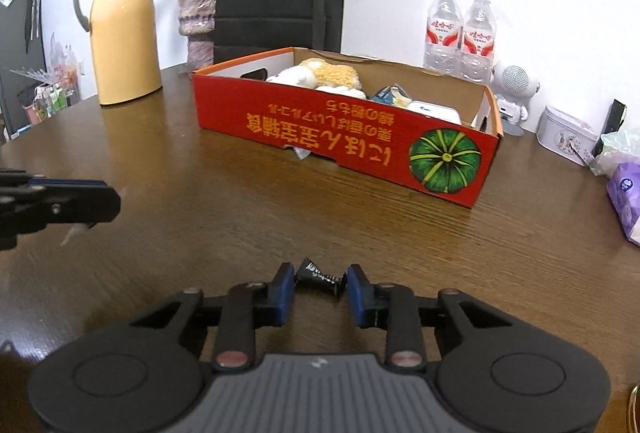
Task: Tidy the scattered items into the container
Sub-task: 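Grasp a clear wrapper with the left tool while the right tool grasps a small dark piece, then carry the wrapper and dark piece over the box with both tools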
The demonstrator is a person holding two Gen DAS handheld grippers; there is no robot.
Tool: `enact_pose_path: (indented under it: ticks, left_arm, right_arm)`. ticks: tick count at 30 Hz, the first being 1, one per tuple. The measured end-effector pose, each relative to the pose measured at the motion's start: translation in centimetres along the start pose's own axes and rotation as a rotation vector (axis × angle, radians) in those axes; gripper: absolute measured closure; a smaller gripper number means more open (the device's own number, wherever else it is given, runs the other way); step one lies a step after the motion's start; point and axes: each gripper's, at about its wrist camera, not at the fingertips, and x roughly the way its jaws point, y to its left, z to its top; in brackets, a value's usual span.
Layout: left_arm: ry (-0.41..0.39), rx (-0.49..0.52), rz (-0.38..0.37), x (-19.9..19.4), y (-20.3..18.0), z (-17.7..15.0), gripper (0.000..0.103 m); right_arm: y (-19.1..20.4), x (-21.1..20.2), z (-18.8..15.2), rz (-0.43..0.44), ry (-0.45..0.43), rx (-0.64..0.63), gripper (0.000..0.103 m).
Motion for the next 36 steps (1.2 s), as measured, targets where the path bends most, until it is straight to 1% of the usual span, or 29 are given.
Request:
enact_pose_path:
  ticks: [1, 2, 3, 5, 8, 9, 10, 11, 13, 14, 16, 17, 18, 19, 20, 21, 22, 23, 24, 25, 28, 30, 31, 33, 36]
  left_arm:
    - [-0.001, -0.009, 0.000, -0.5, -0.1, -0.2, 0.087]
    - [-0.003, -0.021, 0.001, -1.1, -0.1, -0.3, 0.087]
    - [-0.004, -0.028, 0.001, -1.5, -0.2, -0.6, 0.087]
    - [-0.004, -0.026, 0.012, -2.2, -0.5, -1.3, 0.087]
    - [0.002, 0.009, 0.030, -2.8, -1.1, -2.3, 0.087]
    - [0.007, 0.008, 0.021, -3.0, -1.1, -2.5, 0.087]
    - [0.008, 0.004, 0.014, -3.1, -1.0, -2.5, 0.087]
    - [0.006, 0.004, 0.011, -3.2, -1.0, -2.5, 0.087]
    - [-0.005, 0.012, 0.010, -3.4, -1.0, -2.5, 0.087]
    - [-0.009, 0.011, 0.008, -3.4, -1.0, -2.4, 0.087]
    - [-0.015, 0.008, -0.004, -3.1, -0.9, -2.2, 0.086]
    - [-0.018, 0.008, -0.006, -2.8, -0.8, -2.0, 0.086]
    - [-0.022, 0.007, -0.005, -2.5, -0.8, -1.9, 0.086]
    - [-0.019, 0.004, -0.005, -2.1, -0.7, -1.7, 0.086]
    - [-0.014, 0.001, -0.007, -1.7, -0.5, -1.6, 0.086]
    - [-0.009, -0.001, -0.010, -1.2, -0.5, -1.4, 0.086]
    - [-0.005, -0.002, -0.013, -0.7, -0.4, -1.1, 0.086]
    - [-0.002, -0.002, -0.015, -0.2, -0.3, -0.8, 0.086]
    - [-0.002, -0.003, -0.013, 0.3, -0.3, -0.5, 0.086]
    - [-0.006, -0.003, -0.011, 0.8, -0.3, -0.2, 0.086]
    - [-0.019, -0.008, -0.001, 1.7, -0.3, 0.8, 0.087]
    - [-0.038, -0.006, 0.011, 1.9, -0.4, 1.4, 0.087]
    - [-0.053, 0.000, 0.020, 1.7, -0.6, 1.6, 0.087]
    - [-0.103, 0.026, 0.066, 0.7, -1.2, 1.8, 0.087]
    - [-0.210, 0.071, 0.170, -1.8, -2.8, 0.5, 0.087]
  right_arm:
    - [0.3, -0.3, -0.1, -0.008, -0.002, -0.003, 0.081]
    - [0.6, -0.7, -0.2, -0.013, -0.010, -0.002, 0.089]
    - [0.9, -1.3, -0.3, -0.012, -0.015, 0.006, 0.103]
    - [1.4, -2.6, -0.7, 0.001, -0.026, 0.032, 0.103]
    - [2.2, -4.0, -1.4, -0.019, -0.028, 0.025, 0.100]
    - [2.1, -4.3, -1.5, -0.030, -0.029, 0.027, 0.096]
    - [1.7, -4.5, -1.3, -0.034, -0.037, 0.037, 0.084]
    - [1.0, -4.5, -1.0, -0.050, -0.050, 0.059, 0.061]
    - [-1.3, -3.6, 0.0, -0.106, -0.085, 0.088, 0.037]
    - [-2.6, -2.7, 0.5, -0.140, -0.089, 0.082, 0.038]
    - [-5.8, -0.1, 1.7, -0.207, -0.056, 0.098, 0.041]
    - [-7.5, 1.0, 2.2, -0.227, -0.038, 0.146, 0.048]
    - [-9.0, 2.0, 2.6, -0.222, -0.024, 0.204, 0.052]
    - [-10.0, 2.7, 2.8, -0.190, -0.018, 0.242, 0.054]
    - [-10.6, 3.3, 3.0, -0.153, -0.014, 0.257, 0.054]
    - [-10.8, 4.0, 3.3, -0.133, -0.007, 0.254, 0.055]
    - [-10.7, 4.6, 3.4, -0.136, -0.001, 0.239, 0.059]
    - [-10.5, 5.2, 3.6, -0.147, 0.007, 0.224, 0.079]
    - [-10.4, 5.7, 3.7, -0.161, 0.020, 0.218, 0.089]
    - [-10.4, 5.9, 3.8, -0.180, 0.025, 0.216, 0.093]
    - [-9.9, 5.7, 3.8, -0.181, 0.045, 0.208, 0.094]
    - [-9.1, 4.9, 3.4, -0.182, 0.042, 0.200, 0.095]
    - [-8.5, 4.1, 3.3, -0.172, 0.022, 0.197, 0.095]
    - [-6.7, 1.4, 3.0, -0.171, -0.043, 0.174, 0.095]
    - [-2.6, -4.5, 1.9, -0.182, -0.165, 0.152, 0.095]
